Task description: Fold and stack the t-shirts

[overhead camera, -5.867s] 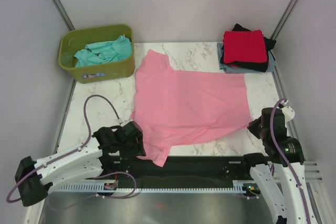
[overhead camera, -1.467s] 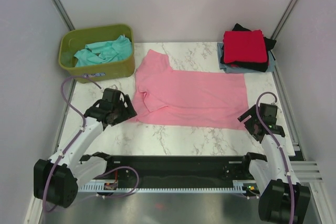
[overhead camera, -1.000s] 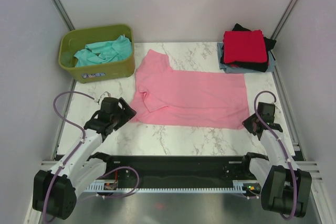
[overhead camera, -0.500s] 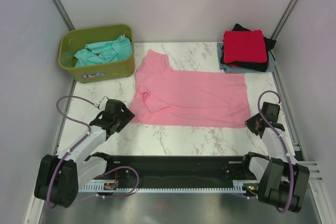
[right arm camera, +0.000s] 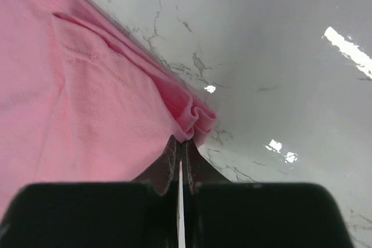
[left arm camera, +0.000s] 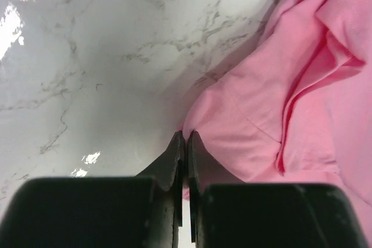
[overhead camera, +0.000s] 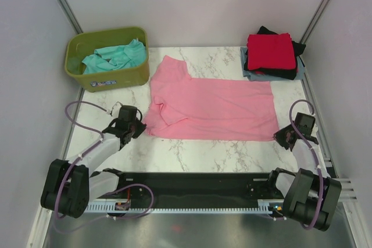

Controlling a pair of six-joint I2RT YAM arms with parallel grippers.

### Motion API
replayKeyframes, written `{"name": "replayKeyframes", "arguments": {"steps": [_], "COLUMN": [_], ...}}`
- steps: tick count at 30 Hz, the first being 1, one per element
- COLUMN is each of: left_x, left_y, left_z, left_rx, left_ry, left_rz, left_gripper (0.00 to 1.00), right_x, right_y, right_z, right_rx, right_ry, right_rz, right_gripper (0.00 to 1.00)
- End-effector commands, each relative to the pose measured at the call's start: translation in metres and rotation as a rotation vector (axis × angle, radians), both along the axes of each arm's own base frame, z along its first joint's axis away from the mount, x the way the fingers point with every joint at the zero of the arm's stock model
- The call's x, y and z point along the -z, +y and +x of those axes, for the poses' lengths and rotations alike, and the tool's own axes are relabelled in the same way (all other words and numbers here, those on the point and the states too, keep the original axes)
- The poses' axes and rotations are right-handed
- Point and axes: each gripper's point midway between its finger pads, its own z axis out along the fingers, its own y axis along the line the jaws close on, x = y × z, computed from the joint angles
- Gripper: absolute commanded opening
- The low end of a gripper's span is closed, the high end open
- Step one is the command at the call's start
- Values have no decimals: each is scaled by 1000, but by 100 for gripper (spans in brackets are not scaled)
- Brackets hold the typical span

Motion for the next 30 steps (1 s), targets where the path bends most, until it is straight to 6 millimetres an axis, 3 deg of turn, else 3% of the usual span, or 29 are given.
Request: {"name": "replayKeyframes", "arguments": {"steps": [1, 3, 6, 10, 15, 17, 18, 19, 20, 21, 22, 24, 28, 30], "left_x": [-49, -77, -94, -92, -68, -59, -56, -54, -53, -53, -56, -64, -99, -106], "left_y": [17, 25, 32, 35, 31, 26, 24, 19, 16, 15, 12, 10, 11, 12], "left_z": [21, 25, 15, -1, -27, -36, -39, -42, -45, -47, -47, -45, -31, -26], "left_rx": [35, 34, 40, 59, 83, 101, 108, 131, 139, 142, 156, 174, 190, 202], "left_ry": [-90, -156, -169, -147, -89, -67, -57, -48, -37, -26, -33, -50, -128, -142], "left_rz": [145, 198, 226, 235, 189, 157, 145, 122, 109, 103, 88, 91, 123, 145], "left_gripper": [2, 2, 2, 2, 4, 9, 15, 31, 38, 44, 51, 55, 57, 56], "right_x": [-22, -27, -34, -37, -33, -34, -35, -35, -35, -36, -38, -44, -73, -85], "right_y": [-15, -19, -26, -25, -18, -17, -16, -16, -15, -14, -13, -12, -18, -23], "right_z": [16, 15, 13, 9, 6, 6, 6, 5, 5, 4, 4, 6, 13, 14], "right_rx": [-1, 3, 18, 17, 10, 8, 6, 1, -3, -6, -9, -6, -2, -6], "right_ry": [-54, -60, -65, -68, -69, -74, -73, -70, -68, -66, -74, -91, -166, -179], "right_rz": [-39, -52, -78, -79, -46, -45, -41, -42, -38, -35, -33, -32, -82, -115], "right_gripper": [0, 0, 0, 0, 0, 0, 4, 14, 26, 51, 65, 83, 91, 93]}}
